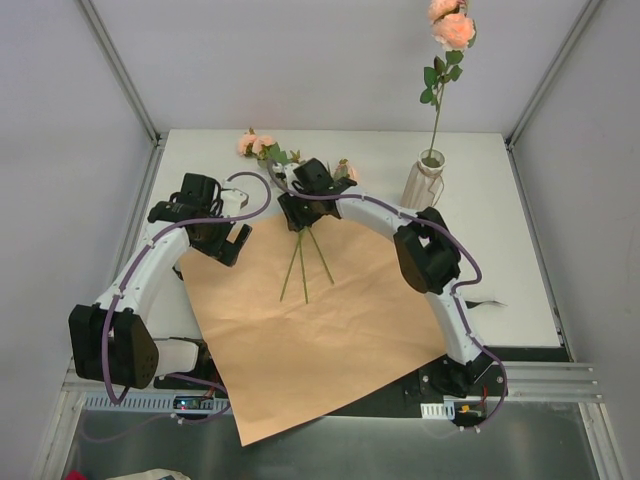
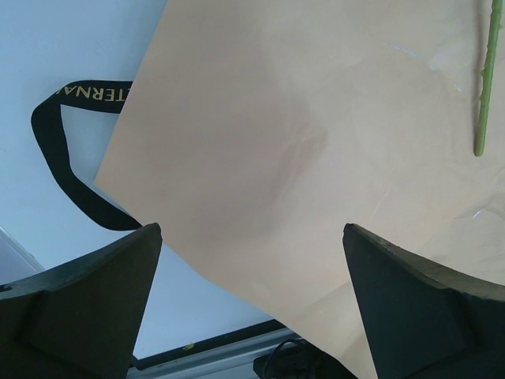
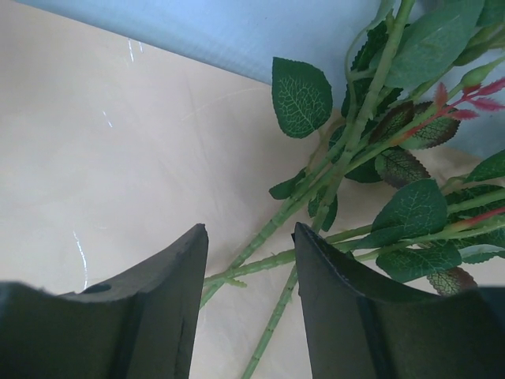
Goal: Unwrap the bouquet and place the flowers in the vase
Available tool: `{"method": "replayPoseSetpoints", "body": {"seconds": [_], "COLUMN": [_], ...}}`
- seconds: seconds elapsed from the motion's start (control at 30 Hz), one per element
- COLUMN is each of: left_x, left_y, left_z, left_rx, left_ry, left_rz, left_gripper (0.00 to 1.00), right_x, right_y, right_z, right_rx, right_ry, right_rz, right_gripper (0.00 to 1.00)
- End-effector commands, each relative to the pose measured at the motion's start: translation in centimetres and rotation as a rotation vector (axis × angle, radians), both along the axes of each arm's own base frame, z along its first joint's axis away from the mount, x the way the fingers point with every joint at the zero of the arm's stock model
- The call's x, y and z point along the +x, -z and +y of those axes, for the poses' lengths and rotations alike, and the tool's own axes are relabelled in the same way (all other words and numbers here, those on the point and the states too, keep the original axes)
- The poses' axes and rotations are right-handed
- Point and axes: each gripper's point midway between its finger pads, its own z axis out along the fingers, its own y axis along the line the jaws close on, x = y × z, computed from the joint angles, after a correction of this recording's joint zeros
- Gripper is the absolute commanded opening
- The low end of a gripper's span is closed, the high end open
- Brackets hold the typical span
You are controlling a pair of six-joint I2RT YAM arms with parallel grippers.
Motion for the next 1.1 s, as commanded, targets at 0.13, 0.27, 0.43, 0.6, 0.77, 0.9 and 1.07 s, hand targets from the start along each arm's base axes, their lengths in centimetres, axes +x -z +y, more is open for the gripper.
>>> {"method": "replayPoseSetpoints", "body": {"seconds": [0.13,0.27,0.43,0.6,0.77,0.9,1.07], "left_x": [-0.4,-0.5,-0.5,-0.5,-0.4,-0.3,-0.2], "left_y": [0.6,0.9,1.0,1.0,1.2,1.1,1.1], "left_z": [0.3,0.3,0.3,0.4,0.5,0.5,0.7], "left_rx": [0.001,0.001,0.002,0.003,0.002,0.003,0.003], "left_ry": [0.014,0.017,0.017,0.020,0.021,0.024,0.017], "left_rz": [0.017,0.023,0.024,0.020,0.023,0.017,0.016], "left_gripper": [0.99,0.99,0.99,0.99,0.99,0.99,0.99], "right_x": [1.1,1.3,3.2,3.5,3.1,2.2,1.8], "right_y": [-6.2,-7.9,-8.3,-6.7,-4.4,-3.4,-2.2], "right_z": [1.0,1.5,0.5,0.0,-0.4,-0.2,-0.4], "right_rx": [0.193,0.291,0.341,0.284,0.229,0.196,0.134], "right_ry": [-0.019,-0.008,0.051,0.055,0.056,0.029,0.021], "right_rz": [-0.063,-0.036,-0.028,-0.001,0.029,0.038,0.031], "right_gripper": [0.50,0.46,0.44,0.40,0.38,0.37,0.36]}}
